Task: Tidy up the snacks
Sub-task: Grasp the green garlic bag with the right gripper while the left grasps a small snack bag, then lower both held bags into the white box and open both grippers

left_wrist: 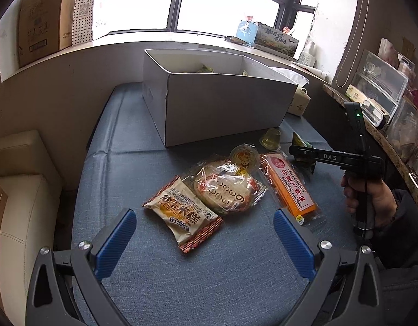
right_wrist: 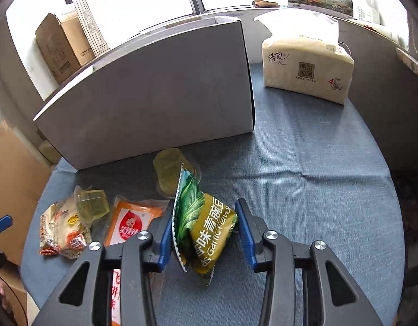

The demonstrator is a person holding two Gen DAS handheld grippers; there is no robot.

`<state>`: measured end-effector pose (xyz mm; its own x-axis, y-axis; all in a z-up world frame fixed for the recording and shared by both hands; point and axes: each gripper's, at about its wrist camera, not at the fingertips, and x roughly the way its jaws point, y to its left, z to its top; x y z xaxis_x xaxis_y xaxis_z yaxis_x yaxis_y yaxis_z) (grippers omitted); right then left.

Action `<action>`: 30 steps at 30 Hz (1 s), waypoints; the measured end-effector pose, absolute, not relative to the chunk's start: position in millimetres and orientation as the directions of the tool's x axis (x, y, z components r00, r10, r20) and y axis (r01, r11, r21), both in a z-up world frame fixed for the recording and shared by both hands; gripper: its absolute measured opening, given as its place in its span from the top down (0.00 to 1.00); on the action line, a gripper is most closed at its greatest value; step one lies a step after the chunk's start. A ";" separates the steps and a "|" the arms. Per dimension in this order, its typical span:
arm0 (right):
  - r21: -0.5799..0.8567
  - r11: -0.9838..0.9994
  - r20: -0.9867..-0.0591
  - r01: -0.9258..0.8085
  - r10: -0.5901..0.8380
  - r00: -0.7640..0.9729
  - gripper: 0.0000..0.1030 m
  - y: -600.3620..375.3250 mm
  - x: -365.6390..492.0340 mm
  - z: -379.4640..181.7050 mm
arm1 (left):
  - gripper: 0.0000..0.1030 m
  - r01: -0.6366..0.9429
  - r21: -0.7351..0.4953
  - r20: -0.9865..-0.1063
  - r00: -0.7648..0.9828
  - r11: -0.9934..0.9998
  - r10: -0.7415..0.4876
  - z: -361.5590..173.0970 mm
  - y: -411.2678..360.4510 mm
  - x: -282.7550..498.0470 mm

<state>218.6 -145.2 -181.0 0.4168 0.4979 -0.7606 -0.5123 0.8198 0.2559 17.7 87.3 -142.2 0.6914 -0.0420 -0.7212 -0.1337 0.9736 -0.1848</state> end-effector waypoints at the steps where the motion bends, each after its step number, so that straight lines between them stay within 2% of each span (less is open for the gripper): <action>1: 0.276 0.811 -0.748 -0.515 0.518 0.415 0.56 -151.0 211.2 -178.5 | 0.00 -0.132 -0.181 -0.730 0.682 0.975 -0.043 -145.6 87.9 19.7; 8: 0.291 0.780 -0.697 -0.554 0.569 0.436 0.56 -169.0 174.2 -154.3 | 0.00 -0.126 -0.113 -0.797 0.604 0.986 -0.014 -176.1 87.6 37.0; 12: 0.303 0.769 -0.675 -0.563 0.590 0.443 0.56 -169.4 171.6 -146.1 | 0.00 -0.143 -0.144 -0.806 0.590 0.979 -0.032 -188.4 94.1 48.8; 15: 0.300 0.760 -0.672 -0.577 0.598 0.438 0.56 -170.2 169.3 -143.1 | 0.00 -0.163 -0.090 -0.832 0.554 0.982 0.016 -201.4 97.1 63.0; 19: 0.295 0.757 -0.685 -0.583 0.593 0.423 0.55 -161.8 166.5 -149.5 | 0.05 -0.138 -0.075 -0.812 0.583 0.988 0.020 -204.5 99.6 66.7; 21: 0.306 0.754 -0.687 -0.581 0.597 0.413 0.55 -162.5 164.9 -153.4 | 0.30 -0.156 -0.030 -0.802 0.593 0.987 0.070 -202.6 99.2 65.4; 22: 0.314 0.751 -0.688 -0.581 0.602 0.406 0.55 -162.6 164.2 -155.4 | 0.35 -0.150 -0.044 -0.799 0.599 0.988 0.056 -200.9 99.8 64.3; 23: 0.318 0.749 -0.691 -0.581 0.603 0.400 0.55 -161.6 164.0 -157.3 | 0.69 -0.145 -0.059 -0.792 0.609 0.988 0.042 -198.3 100.5 62.4; 24: 0.317 0.749 -0.694 -0.582 0.601 0.396 0.55 -160.5 163.3 -158.3 | 0.84 -0.147 -0.092 -0.791 0.612 0.985 0.017 -196.8 103.6 61.0; 26: 0.312 0.745 -0.694 -0.590 0.603 0.393 0.55 -158.6 161.2 -158.3 | 0.84 -0.156 -0.134 -0.785 0.620 0.979 -0.009 -196.1 109.7 60.1; 30: 0.300 0.740 -0.692 -0.602 0.603 0.396 0.55 -155.2 157.9 -156.7 | 0.85 -0.155 -0.141 -0.767 0.641 0.978 -0.009 -191.4 110.9 53.2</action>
<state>157.9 -155.2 -156.7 0.3961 0.6033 -0.6922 -0.6024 0.7396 0.3000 53.2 110.9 -191.4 0.6411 -0.0090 -0.7674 -0.1548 0.9779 -0.1408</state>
